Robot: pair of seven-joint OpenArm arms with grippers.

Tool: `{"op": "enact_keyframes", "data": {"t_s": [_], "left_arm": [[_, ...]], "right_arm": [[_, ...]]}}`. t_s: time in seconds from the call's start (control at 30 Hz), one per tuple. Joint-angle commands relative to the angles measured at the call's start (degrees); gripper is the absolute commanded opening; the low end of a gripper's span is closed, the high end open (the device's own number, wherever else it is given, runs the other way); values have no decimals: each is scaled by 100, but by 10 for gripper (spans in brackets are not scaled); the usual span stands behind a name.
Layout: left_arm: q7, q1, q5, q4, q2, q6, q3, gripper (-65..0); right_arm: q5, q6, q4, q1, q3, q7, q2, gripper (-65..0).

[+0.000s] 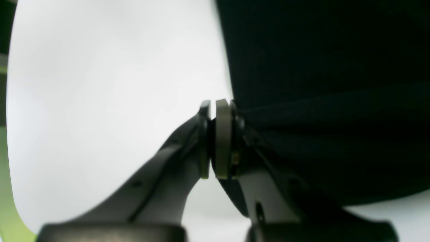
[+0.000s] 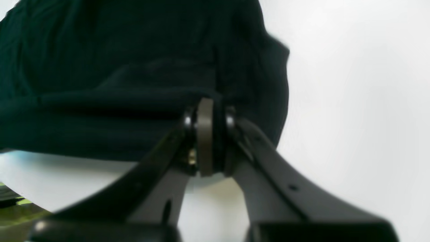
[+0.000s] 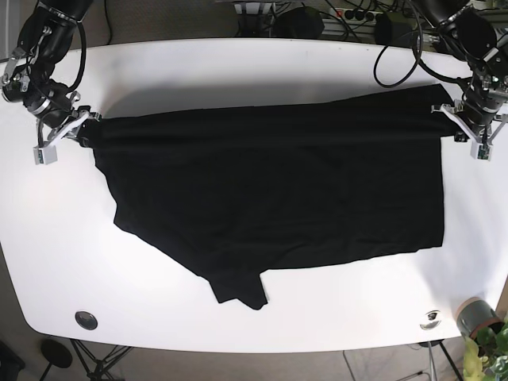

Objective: Fold the T-shirt properly
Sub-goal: 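Lay the held hem down along the collar edge with both grippers, then open both grippers and release the folded edge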

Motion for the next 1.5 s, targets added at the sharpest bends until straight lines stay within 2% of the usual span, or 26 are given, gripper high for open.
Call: {"op": "enact_keyframes", "data": {"t_s": [0.0, 0.57, 0.73, 0.83, 0.93, 1.07, 1.13, 1.23, 1.27, 1.33, 1.4, 1.47], "left_arm": [[-74, -29, 37, -37, -123, 38, -19, -650], [-74, -267, 55, -240, -140, 38, -19, -650], [-74, -267, 55, -240, -140, 38, -11, -650], [-74, -267, 55, -240, -140, 38, -11, -650], [-74, -267, 55, -240, -140, 38, -11, -650], [-74, -363, 46, -240, -132, 38, 25, -650], [-74, -451, 46, -240, -132, 38, 104, -650], [-74, -486, 63, -240, -132, 38, 148, -644], [-74, -504, 63, -240, -132, 38, 148, -617], [-74, -548, 63, -240, -132, 38, 148, -525], [-74, -548, 63, -240, -132, 38, 148, -419], [-74, -557, 55, -240, -132, 38, 156, -354]], "right_arm": [[41, 19, -51, 110, 35, 105, 103, -625], [41, 10, -77, 488, 0, 105, 59, -623], [33, -25, -86, 795, -316, 105, 59, -623], [-178, -25, -86, 901, -360, 114, -20, -623], [-680, 1, -86, 1077, -352, 114, -231, -623], [-1313, 28, -77, 1208, -360, 114, -372, -612], [-1462, 28, -77, 1235, -360, 114, -433, -572], [-1576, 28, -77, 1235, -352, 122, -460, -412], [-1603, 28, -77, 1235, -352, 175, -460, -352], [-1691, 10, -60, 1226, -352, 351, -460, -217], [-1761, 19, -60, 1226, -334, 465, -425, -113], [-1761, 19, -51, 1226, -325, 483, -398, -78]]}}
